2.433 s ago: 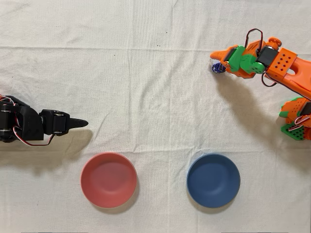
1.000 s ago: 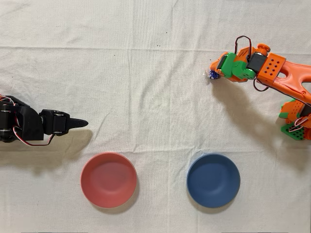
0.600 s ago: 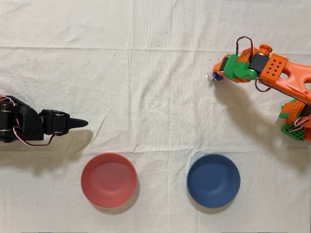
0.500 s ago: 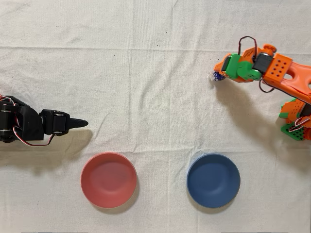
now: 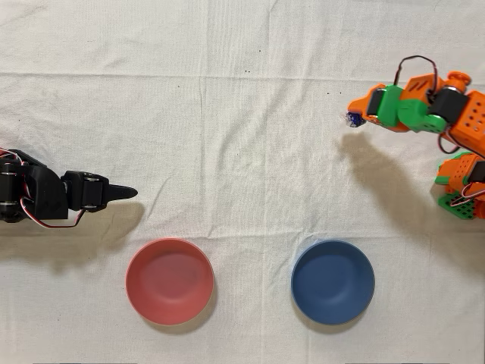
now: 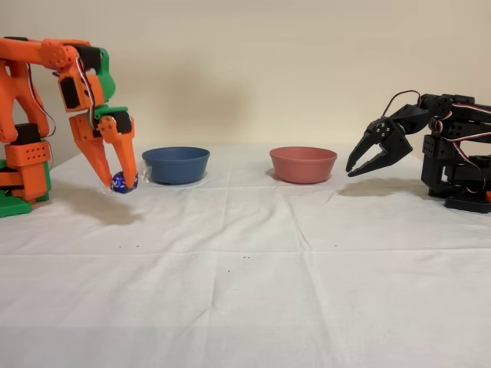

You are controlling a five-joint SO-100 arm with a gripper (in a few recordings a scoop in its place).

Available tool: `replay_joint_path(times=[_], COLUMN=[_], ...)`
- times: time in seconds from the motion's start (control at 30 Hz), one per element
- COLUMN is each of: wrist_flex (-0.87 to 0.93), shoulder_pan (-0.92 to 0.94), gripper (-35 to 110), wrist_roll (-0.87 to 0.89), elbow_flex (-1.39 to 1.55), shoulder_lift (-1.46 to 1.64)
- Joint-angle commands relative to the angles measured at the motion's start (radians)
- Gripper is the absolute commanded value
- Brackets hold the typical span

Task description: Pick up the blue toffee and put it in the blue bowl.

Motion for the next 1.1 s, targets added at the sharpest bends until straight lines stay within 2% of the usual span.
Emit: replay_joint_path(times=[0.0,0.43,0.83,1.07], wrist_flex=[0.049,0.109,0.107,0.103], shoulder_pan=[-0.026,-0.319,-0.543,-0.684], gripper=[16,16,15,15], wrist_roll=[-0.012,0.028,0.037,0.049], elbow_flex=[-0.04,-0.103,-0.39,-0.462], shoulder_lift=[0.143,0.236,0.075,0.025])
